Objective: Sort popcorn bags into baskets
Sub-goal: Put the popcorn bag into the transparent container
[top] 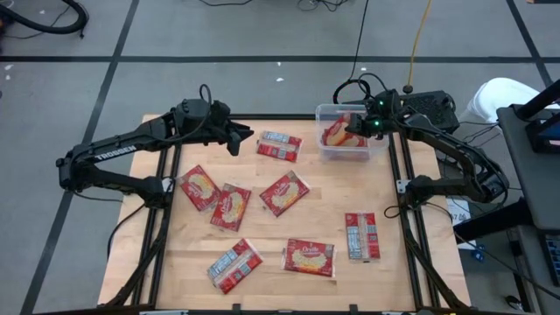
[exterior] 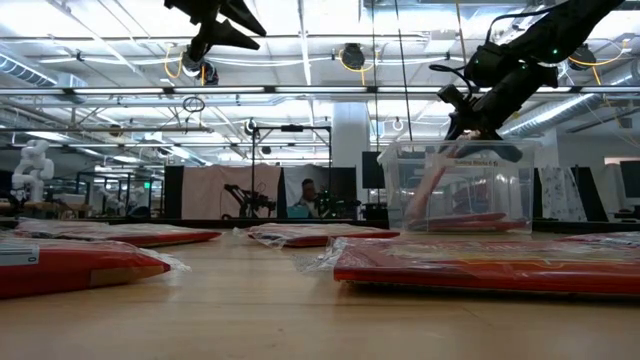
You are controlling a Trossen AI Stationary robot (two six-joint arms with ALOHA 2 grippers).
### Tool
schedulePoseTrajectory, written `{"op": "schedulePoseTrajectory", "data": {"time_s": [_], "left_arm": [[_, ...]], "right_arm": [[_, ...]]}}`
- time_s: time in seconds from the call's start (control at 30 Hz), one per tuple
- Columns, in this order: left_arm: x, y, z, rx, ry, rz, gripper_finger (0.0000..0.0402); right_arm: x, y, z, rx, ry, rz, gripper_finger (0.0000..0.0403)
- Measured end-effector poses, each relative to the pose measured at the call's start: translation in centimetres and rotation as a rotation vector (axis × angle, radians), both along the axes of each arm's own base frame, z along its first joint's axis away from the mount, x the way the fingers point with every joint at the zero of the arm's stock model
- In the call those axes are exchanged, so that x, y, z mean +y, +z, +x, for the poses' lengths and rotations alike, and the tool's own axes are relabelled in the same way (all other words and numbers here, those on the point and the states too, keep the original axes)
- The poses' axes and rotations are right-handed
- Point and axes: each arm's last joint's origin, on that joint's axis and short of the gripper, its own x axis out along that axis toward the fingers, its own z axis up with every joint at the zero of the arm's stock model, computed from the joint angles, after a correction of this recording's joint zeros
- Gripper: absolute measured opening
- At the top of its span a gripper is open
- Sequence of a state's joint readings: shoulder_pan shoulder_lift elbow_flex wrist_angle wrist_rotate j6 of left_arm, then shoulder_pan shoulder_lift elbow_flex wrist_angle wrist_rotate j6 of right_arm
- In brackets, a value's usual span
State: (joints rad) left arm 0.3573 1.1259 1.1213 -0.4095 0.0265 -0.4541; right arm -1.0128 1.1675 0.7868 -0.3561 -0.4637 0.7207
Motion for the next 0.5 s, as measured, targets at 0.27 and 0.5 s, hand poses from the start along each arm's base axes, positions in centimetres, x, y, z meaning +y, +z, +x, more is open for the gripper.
{"op": "schedulePoseTrajectory", "data": {"time_s": [0.27, 0.5], "left_arm": [[0.0, 0.0, 0.0, -0.002, 0.002, -0.006, 0.0129], [-0.16, -0.01, 0.06, -0.009, -0.009, -0.029, 0.0129]], "right_arm": [[0.03, 0.04, -0.01, -0.009, -0.008, 0.012, 0.0121], [0.47, 0.89, -0.29, -0.029, -0.009, -0.024, 0.0121]]}}
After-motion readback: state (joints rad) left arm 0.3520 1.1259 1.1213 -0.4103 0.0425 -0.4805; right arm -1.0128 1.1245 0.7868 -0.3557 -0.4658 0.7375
